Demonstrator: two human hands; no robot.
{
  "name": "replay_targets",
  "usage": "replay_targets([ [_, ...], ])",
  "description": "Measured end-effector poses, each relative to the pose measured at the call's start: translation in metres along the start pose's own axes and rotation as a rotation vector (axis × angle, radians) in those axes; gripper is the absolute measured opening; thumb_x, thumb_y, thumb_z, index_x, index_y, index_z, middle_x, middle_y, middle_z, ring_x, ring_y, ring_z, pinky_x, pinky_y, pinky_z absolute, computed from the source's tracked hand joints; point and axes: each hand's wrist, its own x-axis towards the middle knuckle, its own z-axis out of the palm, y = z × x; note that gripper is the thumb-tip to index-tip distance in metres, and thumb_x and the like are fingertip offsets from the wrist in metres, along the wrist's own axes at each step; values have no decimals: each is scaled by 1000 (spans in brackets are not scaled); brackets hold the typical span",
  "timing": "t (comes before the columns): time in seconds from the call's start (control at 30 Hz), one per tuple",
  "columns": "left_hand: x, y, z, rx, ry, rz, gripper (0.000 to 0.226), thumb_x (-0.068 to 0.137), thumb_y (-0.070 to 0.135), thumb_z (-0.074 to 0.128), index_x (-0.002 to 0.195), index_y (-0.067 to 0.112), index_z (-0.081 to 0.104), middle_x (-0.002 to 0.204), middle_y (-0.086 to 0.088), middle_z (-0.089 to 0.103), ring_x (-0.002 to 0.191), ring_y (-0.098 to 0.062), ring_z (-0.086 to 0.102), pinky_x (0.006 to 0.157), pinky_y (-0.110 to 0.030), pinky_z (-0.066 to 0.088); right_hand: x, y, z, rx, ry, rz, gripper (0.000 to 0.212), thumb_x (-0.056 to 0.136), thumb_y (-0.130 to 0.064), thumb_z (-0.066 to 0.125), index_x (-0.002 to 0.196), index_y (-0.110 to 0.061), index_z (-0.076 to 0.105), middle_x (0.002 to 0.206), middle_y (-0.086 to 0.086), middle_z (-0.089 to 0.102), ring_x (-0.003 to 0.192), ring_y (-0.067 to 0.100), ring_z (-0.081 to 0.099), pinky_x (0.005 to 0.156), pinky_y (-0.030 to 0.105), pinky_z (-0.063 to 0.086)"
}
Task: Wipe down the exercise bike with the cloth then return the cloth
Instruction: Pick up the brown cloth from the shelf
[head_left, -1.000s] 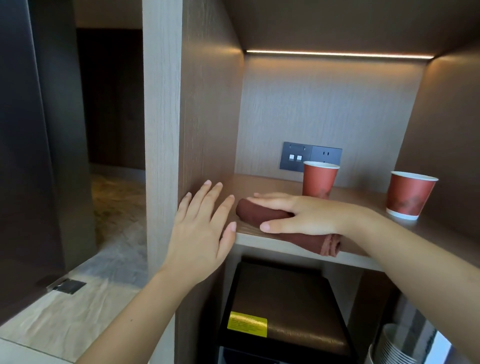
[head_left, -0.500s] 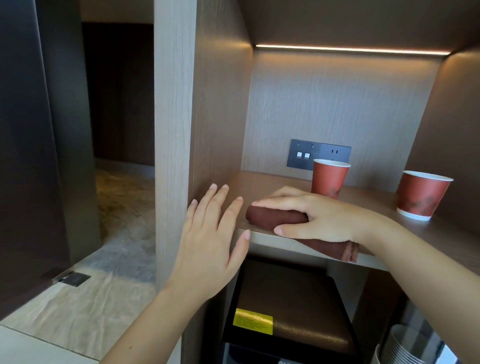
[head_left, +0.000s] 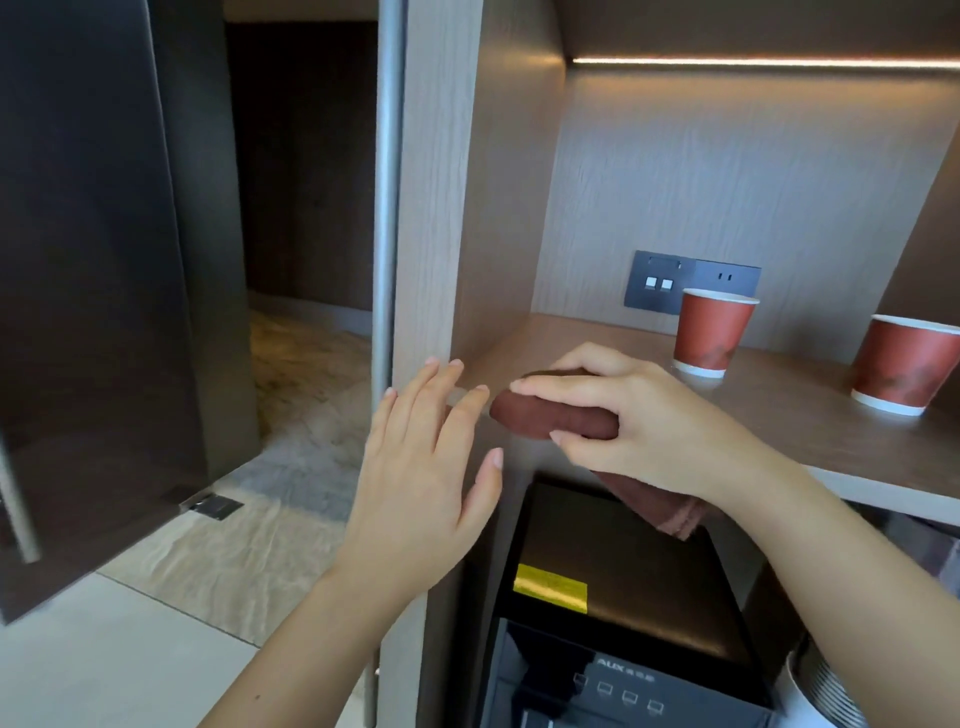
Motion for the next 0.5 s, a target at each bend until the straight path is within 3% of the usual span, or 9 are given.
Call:
replay_targets([
  [0.2,-51,-37,-69,155,16,-168,46,86,36,39,122,11,53,132,-11,52,129,-26,38,106,-45,10,34,-68,42,241,56,-118,46,82,-31,56,120,-54,45,113,-19,50,102,-4,46,84,10,39],
  [0.37,-105,-64,-141,346,21,-325,47,86,33,39,121,6,54,129,-16,53,126,-32,41,104,-50,23,54,-137,95,414,102,-190,46,82,-26,61,126,-37,51,115,-14,50,103,2,50,85,1,36],
  [0.5,-157,-75,-197,460,20,-458,46,86,32,38,116,3,57,124,-18,57,122,-36,46,99,-56,33,57,-208,132,532,165,-271,48,81,-19,66,126,-29,54,114,-8,54,102,6,52,88,7,40],
])
